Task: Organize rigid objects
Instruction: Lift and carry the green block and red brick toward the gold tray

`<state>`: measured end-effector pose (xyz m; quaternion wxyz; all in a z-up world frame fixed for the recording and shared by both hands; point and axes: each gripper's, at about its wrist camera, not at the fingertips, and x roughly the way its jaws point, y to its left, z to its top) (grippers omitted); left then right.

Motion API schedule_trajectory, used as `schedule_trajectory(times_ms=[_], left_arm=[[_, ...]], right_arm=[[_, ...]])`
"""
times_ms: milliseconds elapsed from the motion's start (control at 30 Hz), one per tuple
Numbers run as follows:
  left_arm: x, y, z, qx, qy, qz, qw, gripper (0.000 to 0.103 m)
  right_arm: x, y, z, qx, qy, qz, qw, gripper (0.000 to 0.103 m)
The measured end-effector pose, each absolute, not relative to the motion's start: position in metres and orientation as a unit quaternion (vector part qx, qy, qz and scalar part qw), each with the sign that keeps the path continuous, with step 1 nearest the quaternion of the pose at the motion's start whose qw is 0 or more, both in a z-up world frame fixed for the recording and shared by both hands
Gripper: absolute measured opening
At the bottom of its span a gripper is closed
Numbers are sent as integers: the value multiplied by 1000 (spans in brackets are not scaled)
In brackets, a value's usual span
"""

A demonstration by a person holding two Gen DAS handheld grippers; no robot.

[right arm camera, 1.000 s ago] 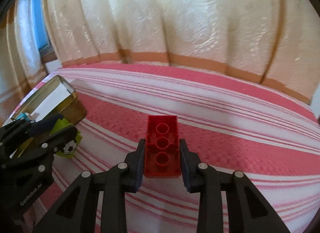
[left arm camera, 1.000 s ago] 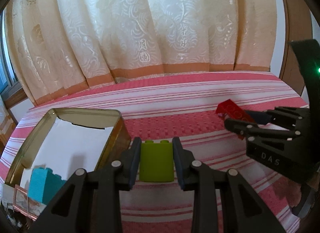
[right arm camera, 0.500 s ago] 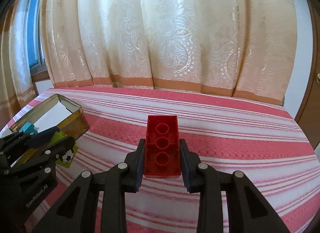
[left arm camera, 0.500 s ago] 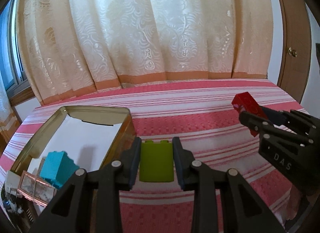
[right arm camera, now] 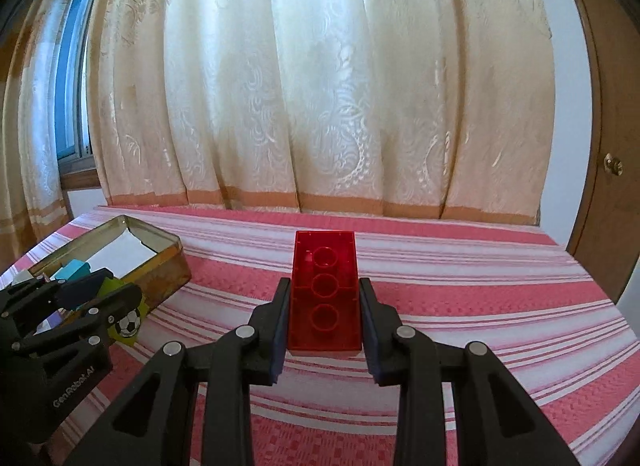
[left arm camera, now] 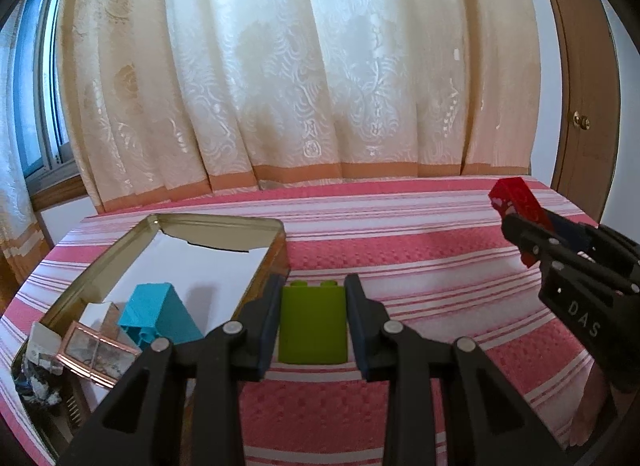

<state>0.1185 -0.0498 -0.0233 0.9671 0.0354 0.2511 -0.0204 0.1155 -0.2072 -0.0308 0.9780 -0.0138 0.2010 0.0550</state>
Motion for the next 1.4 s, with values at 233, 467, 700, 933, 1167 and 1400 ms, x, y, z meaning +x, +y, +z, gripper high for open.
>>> schedule_trajectory(times_ms=[233, 467, 700, 933, 1167, 1400], left_arm=[[108, -45, -20, 34, 234, -14, 972, 30], [98, -39, -19, 28, 222, -8, 974, 30], [92, -37, -18, 28, 213, -6, 977, 30], [85, -34, -17, 28, 205, -3, 978, 30], [83, -30, -16, 19, 204, -4, 979, 30], [79, -26, -16, 14, 201, -7, 979, 30]], right_arm=[[104, -208, -28, -4, 182, 54, 982, 34], [93, -207, -27, -2, 165, 62, 984, 34], [84, -205, -26, 2, 153, 64, 986, 34], [77, -201, -24, -2, 142, 69, 987, 34], [72, -198, -23, -4, 139, 75, 988, 34], [67, -195, -23, -4, 134, 79, 988, 34]])
